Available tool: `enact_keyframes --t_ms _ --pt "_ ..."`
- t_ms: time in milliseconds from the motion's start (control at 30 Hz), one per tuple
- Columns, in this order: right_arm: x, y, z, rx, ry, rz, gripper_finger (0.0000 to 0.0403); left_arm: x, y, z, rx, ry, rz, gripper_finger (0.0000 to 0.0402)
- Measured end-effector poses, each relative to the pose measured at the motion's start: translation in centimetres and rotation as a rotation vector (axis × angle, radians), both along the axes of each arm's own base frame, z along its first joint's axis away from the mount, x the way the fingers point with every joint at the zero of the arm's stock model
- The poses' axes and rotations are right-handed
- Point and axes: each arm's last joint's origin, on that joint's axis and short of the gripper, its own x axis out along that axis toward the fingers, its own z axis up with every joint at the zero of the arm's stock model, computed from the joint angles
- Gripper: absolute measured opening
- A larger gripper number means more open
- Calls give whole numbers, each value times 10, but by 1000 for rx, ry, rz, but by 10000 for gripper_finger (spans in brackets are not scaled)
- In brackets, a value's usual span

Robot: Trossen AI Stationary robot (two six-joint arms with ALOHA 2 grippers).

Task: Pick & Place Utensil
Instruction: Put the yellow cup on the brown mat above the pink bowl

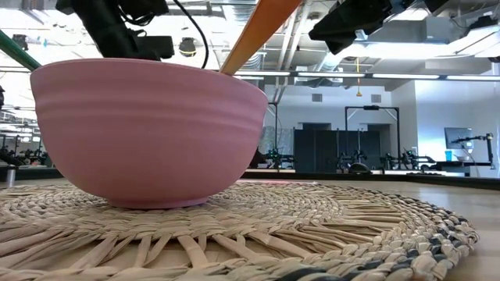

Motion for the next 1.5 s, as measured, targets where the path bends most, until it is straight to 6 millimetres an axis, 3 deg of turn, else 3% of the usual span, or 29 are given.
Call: enact_keyframes --t_ms 833,1133,1500 --pt "0 0 0 0 1 0 65 7 2 -9 27 37 66 61" --pt "0 0 0 0 1 0 65 0 2 -30 9 86 92 61" --pt "0 0 0 0 1 0 65 0 2 -33 -5 69 114 61"
